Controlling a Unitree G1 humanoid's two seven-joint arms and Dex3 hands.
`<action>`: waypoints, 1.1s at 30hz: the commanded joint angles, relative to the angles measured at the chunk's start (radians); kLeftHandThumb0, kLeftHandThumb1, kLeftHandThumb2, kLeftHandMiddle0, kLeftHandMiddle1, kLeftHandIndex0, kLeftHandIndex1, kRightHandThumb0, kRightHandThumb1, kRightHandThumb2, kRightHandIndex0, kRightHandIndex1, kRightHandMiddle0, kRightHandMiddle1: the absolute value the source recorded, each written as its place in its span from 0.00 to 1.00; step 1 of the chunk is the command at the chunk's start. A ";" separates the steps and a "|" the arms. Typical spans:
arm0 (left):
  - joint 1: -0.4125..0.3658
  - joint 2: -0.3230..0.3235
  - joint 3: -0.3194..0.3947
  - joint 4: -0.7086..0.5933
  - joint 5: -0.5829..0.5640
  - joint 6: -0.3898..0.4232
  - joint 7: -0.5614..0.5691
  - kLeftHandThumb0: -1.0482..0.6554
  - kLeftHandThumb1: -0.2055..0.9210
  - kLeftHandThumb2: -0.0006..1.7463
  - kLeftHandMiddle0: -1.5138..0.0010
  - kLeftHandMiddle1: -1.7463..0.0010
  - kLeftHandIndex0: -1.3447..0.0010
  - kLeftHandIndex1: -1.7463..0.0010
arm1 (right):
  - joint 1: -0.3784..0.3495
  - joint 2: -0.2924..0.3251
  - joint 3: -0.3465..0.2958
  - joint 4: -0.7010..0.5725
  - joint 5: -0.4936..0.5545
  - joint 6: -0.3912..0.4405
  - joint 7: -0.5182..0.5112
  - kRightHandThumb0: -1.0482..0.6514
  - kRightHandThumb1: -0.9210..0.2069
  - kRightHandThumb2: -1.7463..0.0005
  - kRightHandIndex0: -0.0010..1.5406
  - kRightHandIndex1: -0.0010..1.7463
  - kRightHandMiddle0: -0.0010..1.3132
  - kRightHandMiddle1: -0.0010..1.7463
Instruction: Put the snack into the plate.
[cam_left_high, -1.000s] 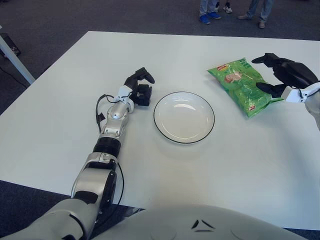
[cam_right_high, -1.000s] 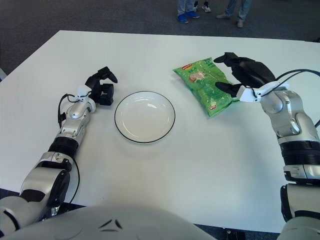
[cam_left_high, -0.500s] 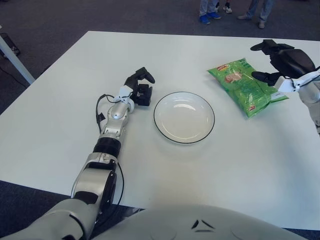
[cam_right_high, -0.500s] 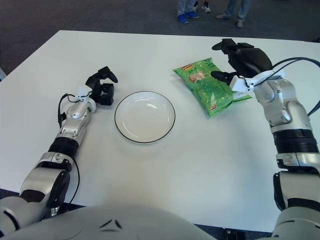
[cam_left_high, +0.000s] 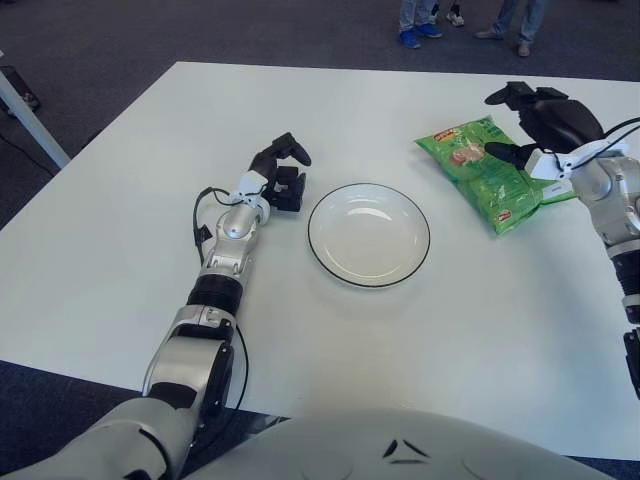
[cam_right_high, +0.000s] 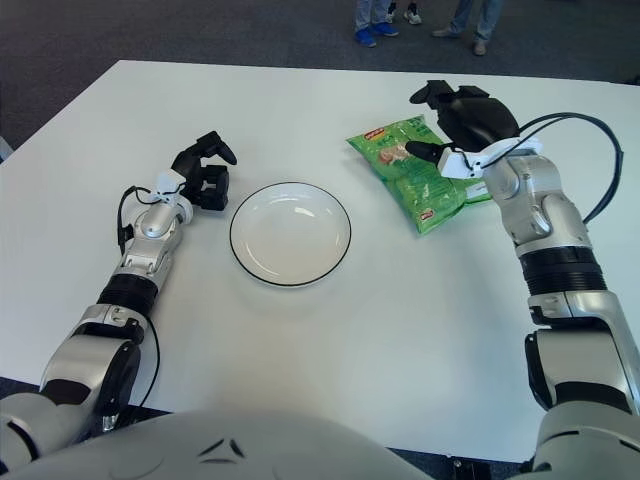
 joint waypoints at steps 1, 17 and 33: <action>0.075 -0.010 -0.011 0.044 0.009 -0.013 0.003 0.32 0.42 0.78 0.17 0.00 0.52 0.00 | -0.049 0.019 0.032 0.059 -0.015 0.008 0.013 0.03 0.00 0.46 0.05 0.24 0.00 0.45; 0.082 -0.002 -0.015 0.031 0.013 -0.011 0.000 0.32 0.43 0.78 0.17 0.00 0.52 0.00 | -0.075 0.043 0.109 0.149 -0.016 0.019 0.087 0.00 0.00 0.43 0.00 0.07 0.00 0.37; 0.085 0.004 -0.017 0.018 0.010 0.005 0.003 0.32 0.42 0.78 0.17 0.00 0.52 0.00 | -0.051 0.052 0.143 0.207 0.016 -0.036 0.111 0.00 0.00 0.41 0.01 0.02 0.00 0.28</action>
